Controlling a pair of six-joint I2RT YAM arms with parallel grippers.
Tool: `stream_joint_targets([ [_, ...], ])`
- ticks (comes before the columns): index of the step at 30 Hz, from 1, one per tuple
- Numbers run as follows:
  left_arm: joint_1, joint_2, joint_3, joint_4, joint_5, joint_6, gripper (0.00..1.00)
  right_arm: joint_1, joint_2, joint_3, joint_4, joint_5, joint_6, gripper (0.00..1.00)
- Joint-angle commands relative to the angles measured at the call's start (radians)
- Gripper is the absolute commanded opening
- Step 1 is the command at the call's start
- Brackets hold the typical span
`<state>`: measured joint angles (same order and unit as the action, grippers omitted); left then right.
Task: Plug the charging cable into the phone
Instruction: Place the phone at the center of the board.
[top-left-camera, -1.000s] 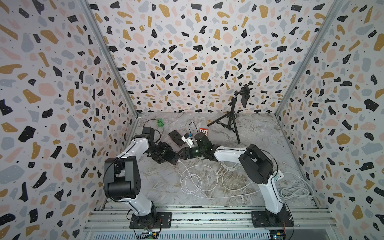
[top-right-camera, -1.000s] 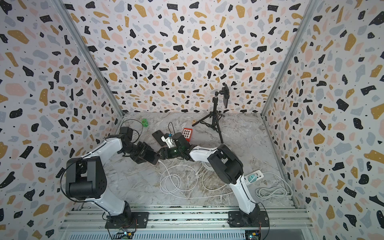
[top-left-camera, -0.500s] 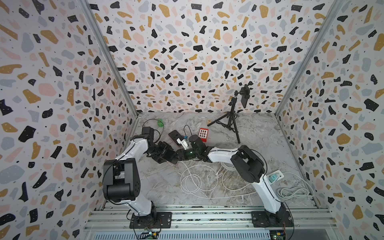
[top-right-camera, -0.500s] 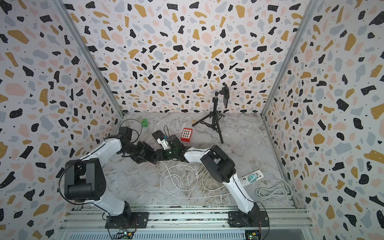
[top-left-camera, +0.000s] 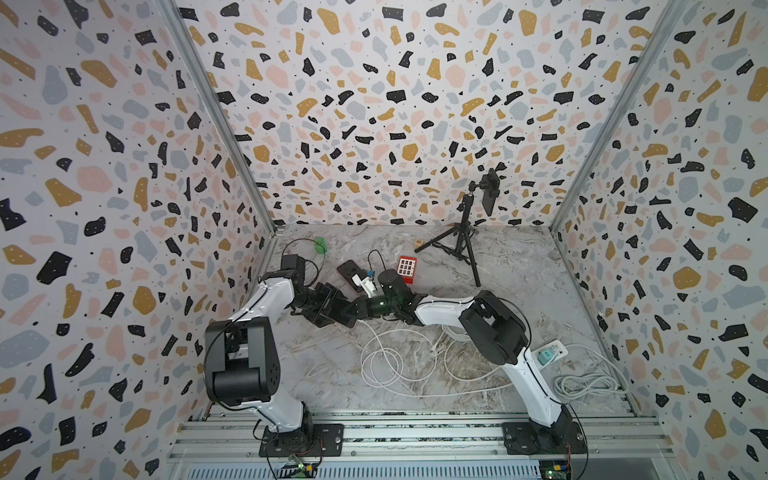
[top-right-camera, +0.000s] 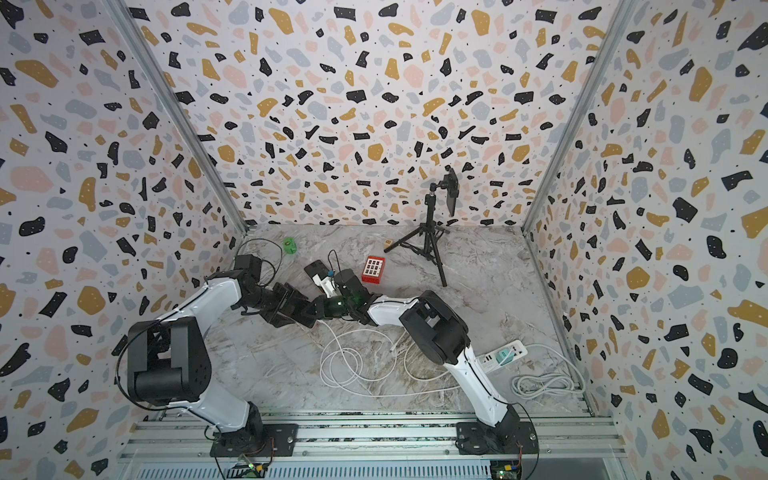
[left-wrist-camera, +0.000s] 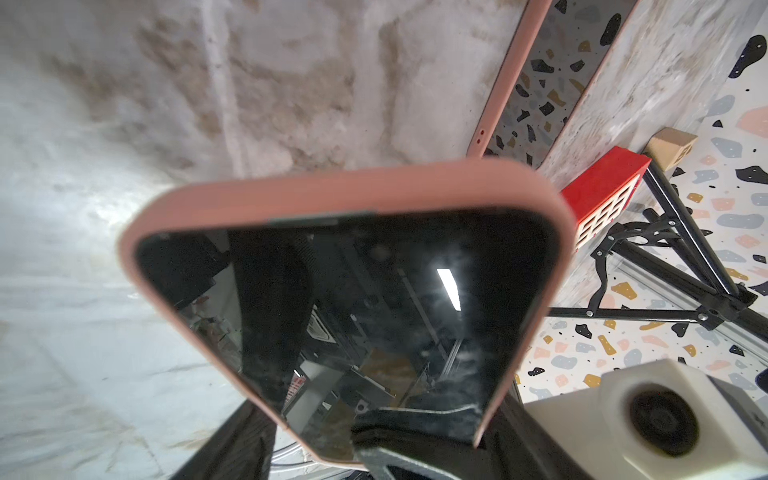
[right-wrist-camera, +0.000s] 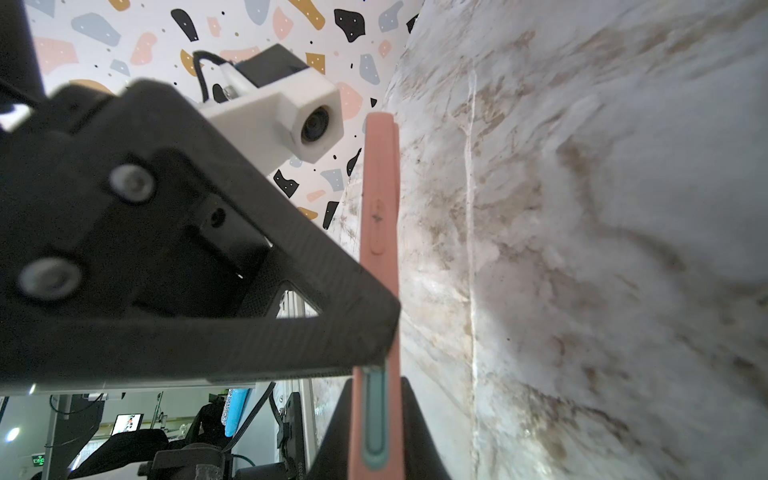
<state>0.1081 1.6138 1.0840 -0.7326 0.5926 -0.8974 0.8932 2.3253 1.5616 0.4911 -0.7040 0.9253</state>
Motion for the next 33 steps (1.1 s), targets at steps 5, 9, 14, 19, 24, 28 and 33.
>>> stream_joint_targets([
  [5,0.049,-0.051,0.033,0.026,0.035,0.013,0.84,-0.003,-0.078,-0.111,0.175,0.004,0.121,0.01],
  [9,0.054,-0.054,0.048,0.046,0.058,0.011,0.91,-0.017,-0.106,-0.160,0.186,0.044,0.118,0.00],
  [14,0.070,-0.055,0.063,0.065,0.094,0.002,0.93,-0.029,-0.115,-0.201,0.257,0.097,0.173,0.00],
  [19,0.113,-0.042,0.093,0.054,0.081,0.023,0.94,-0.010,-0.093,-0.220,0.396,0.211,0.300,0.00],
  [24,0.155,-0.011,0.148,0.003,0.040,0.111,0.95,0.039,-0.089,-0.202,0.375,0.339,0.394,0.00],
  [28,0.198,0.011,0.171,-0.034,0.042,0.147,0.95,0.077,-0.076,-0.184,0.373,0.410,0.485,0.00],
  [33,0.247,0.046,0.193,-0.083,0.008,0.214,0.96,0.121,0.009,-0.078,0.368,0.388,0.494,0.02],
])
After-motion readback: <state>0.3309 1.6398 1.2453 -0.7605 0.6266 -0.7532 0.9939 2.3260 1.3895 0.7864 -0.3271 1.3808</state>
